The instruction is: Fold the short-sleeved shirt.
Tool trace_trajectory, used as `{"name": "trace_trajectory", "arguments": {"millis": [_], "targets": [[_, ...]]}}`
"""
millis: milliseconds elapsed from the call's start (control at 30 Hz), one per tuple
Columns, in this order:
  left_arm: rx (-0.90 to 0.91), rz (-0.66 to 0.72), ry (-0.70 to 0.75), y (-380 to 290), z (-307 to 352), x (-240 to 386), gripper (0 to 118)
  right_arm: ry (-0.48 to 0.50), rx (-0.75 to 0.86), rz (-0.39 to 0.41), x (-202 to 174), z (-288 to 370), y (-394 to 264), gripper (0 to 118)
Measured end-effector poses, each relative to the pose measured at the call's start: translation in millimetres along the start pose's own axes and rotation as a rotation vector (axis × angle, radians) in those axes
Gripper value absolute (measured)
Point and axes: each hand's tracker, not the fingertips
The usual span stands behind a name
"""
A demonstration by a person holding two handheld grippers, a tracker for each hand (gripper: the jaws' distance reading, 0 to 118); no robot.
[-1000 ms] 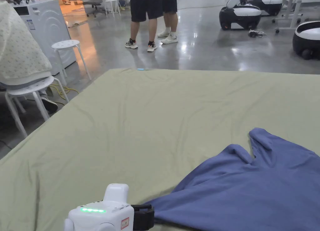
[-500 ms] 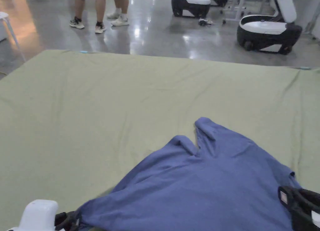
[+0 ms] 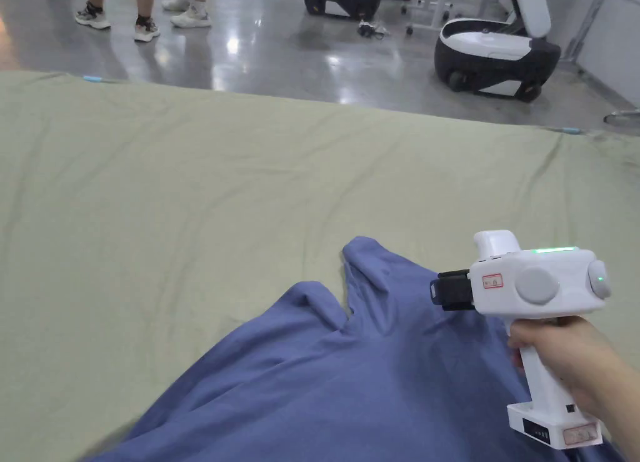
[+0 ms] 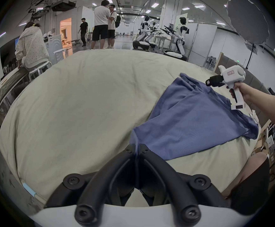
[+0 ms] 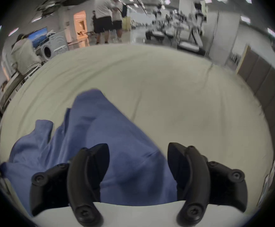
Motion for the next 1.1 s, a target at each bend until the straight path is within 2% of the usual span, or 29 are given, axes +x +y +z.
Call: {"name": "trace_trajectory", "arguments": {"millis": [67,100,133,167,233,333,400,433,500,533,700,833,1100], "targets": [[-0.008,-0.004,0.001,-3,-1,-1,2,-0.002,-0.081,0.031,-3,-11,-13,48],[-0.010,0.003,-0.006,-4,-1,-2,2,-0.003,-0.027,0.085,-7,-8,-22,41],[-0.014,0.007,-0.013,-4,-2,-2,2,-0.024,0.056,0.130,-13,8,-28,18],[-0.014,0.008,-0.015,-3,-2,-2,2,0.003,0.036,0.131,-14,10,-29,2],[-0.005,-0.005,-0.010,-2,-2,-4,2,-0.038,0.039,0.097,-18,17,-28,2],[0.018,0.012,-0.020,11,7,-6,2,-0.065,0.142,0.103,-23,49,-22,2],[0.046,0.033,-0.018,23,14,-9,2,-0.010,0.161,0.017,-18,81,-14,2],[0.060,0.039,-0.017,31,17,-10,2,0.002,0.183,0.033,-17,99,-10,2],[0.102,0.054,-0.022,50,26,-13,2,-0.043,0.251,0.089,-18,138,-5,2],[0.119,0.061,-0.023,61,30,-13,2,-0.045,0.278,0.091,-15,155,-4,2],[0.266,0.046,-0.034,128,61,-4,2,-0.073,0.443,0.030,0,274,-1,2],[0.389,0.012,-0.041,180,99,12,2,-0.146,0.556,0.079,11,356,0,2],[0.562,-0.023,-0.009,288,176,35,2,-0.182,0.799,-0.005,30,495,24,2]]}}
